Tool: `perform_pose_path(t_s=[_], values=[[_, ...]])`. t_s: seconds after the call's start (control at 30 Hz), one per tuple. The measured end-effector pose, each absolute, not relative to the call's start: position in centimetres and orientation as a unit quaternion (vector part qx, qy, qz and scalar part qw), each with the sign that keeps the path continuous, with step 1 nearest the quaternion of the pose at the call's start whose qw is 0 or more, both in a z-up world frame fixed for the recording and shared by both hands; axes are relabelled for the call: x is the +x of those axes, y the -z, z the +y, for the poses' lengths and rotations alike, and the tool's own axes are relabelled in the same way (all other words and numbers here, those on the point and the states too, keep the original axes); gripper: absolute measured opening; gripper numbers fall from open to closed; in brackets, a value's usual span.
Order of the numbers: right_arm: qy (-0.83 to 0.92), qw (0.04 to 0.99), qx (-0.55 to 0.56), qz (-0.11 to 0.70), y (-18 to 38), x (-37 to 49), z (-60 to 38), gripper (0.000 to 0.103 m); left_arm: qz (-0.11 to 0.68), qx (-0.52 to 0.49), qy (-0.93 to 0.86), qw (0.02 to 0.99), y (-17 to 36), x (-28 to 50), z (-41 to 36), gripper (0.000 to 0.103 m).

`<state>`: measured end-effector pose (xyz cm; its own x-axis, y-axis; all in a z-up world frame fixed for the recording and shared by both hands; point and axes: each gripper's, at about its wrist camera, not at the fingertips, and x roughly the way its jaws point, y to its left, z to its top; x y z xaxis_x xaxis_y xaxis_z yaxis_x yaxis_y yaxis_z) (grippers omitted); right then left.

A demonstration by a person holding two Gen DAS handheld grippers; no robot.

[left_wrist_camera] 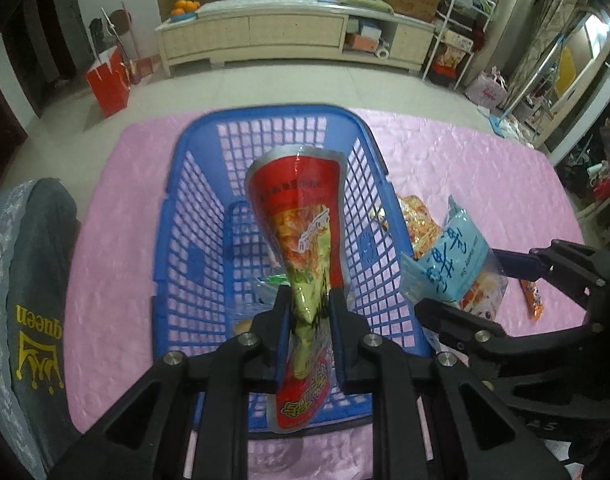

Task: Organize snacks
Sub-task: 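Lift and carry both packets with both tools over the blue basket, then open the left tool to drop the red bag while the right tool lowers the bread packet into the basket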

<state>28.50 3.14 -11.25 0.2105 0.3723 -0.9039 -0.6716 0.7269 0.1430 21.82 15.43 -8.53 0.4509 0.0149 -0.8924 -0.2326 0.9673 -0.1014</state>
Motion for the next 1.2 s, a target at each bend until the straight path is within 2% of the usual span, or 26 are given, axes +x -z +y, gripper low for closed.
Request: perform_pose_path(t_s=[0.27,0.4,0.47,0.6,1.2], values=[[-0.327,0.771,-0.138,0.529,11.0,28.9,1.5,0.073,0.533,-0.108,-0.056,0.837,9.5,23.4,14.2,0.016],[-0.327,0.770,-0.137,0.530,10.6,28.9,0.5,0.073,0.541,-0.109,-0.054,0.832,9.9,23.9,13.9,0.022],[-0.325,0.771,-0.141,0.529,10.5,28.8,0.3,0.073,0.545,-0.095,-0.062,0.831,10.0,24.0,13.5,0.030],[-0.322,0.775,-0.131,0.528,9.9,28.8,0.1,0.073,0.546,-0.095,-0.055,0.830,10.0,23.6,13.6,0.059],[-0.365,0.772,-0.174,0.491,6.4,23.4,7.4,0.073,0.499,-0.092,-0.098,0.856,5.1,15.3,19.7,0.060]])
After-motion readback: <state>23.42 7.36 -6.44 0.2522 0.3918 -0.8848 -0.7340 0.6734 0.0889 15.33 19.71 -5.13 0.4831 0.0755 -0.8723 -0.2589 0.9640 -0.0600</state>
